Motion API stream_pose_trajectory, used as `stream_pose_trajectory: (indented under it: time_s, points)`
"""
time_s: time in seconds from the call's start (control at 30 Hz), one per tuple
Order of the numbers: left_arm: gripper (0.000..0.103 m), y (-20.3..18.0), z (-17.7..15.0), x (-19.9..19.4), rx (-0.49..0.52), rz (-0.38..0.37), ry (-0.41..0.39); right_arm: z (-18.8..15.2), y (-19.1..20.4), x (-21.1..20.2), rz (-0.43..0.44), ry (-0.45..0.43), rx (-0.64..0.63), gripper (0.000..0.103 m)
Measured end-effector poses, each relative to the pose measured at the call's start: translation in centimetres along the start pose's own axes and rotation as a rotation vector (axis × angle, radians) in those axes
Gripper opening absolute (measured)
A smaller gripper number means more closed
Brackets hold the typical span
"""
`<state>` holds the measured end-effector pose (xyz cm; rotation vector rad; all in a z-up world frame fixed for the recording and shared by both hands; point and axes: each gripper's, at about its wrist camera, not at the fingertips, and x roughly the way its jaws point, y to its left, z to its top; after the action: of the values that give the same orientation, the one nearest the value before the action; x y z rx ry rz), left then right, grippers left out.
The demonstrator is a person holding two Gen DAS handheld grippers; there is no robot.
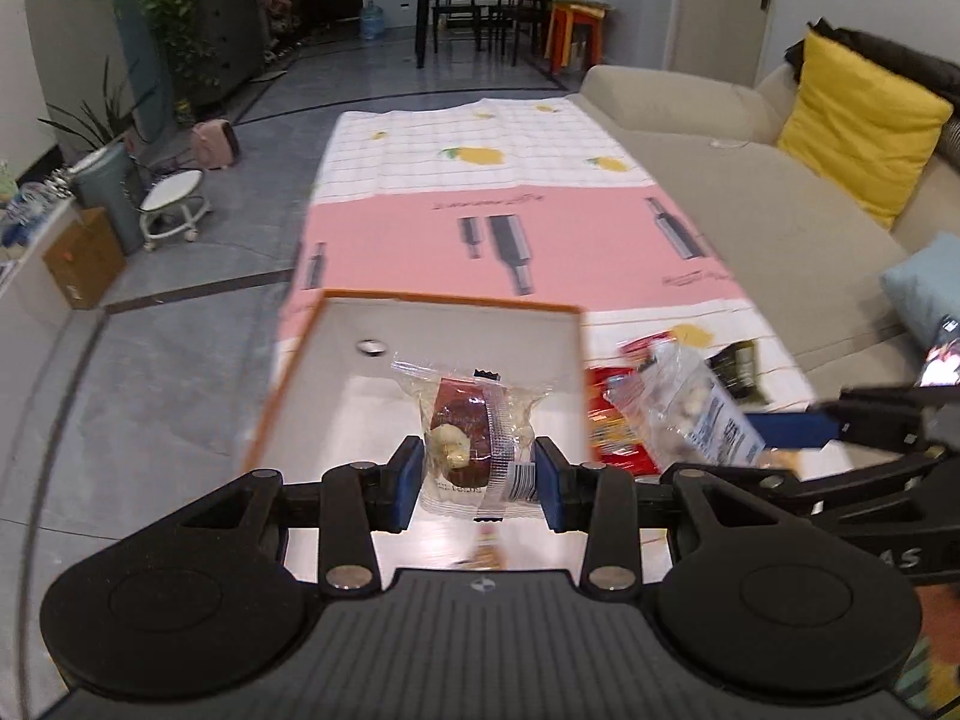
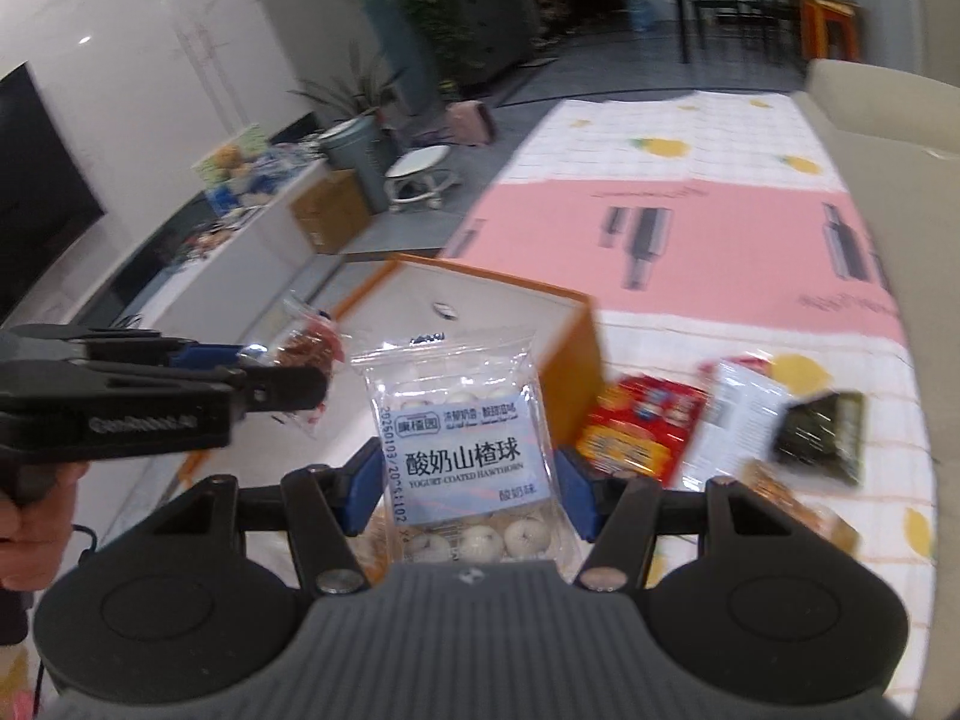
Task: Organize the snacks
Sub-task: 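Carry both packs into the orange box and open both tools to release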
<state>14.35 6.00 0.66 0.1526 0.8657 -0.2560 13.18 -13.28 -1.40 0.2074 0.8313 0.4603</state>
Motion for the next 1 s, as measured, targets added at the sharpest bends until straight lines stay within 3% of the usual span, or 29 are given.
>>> stream_pose_trajectory:
  time_s: [0.23, 0.37, 0.73, 1.0]
  points:
    - [0.044, 3.2, -1.0, 2.7, 0.053, 0.046, 0.087, 2.1, 5.2, 4.0, 0.05, 0.066, -0.107, 0.058]
    - [0.044, 4.5, -2.1, 4.9, 0.063, 0.047, 0.151, 2.2, 6.7, 7.1, 0.02, 0.131, -0.197, 0.058]
    - [0.044, 5.1, -4.3, 8.7, 0.176, 0.034, 0.265, 1.4, 7.6, 13.5, -0.017, 0.29, -0.47, 0.058]
    - [0.044, 5.4, -4.7, 10.8, 0.214, 0.077, 0.387, 0.5, 8.4, 16.8, -0.015, 0.395, -0.618, 0.058]
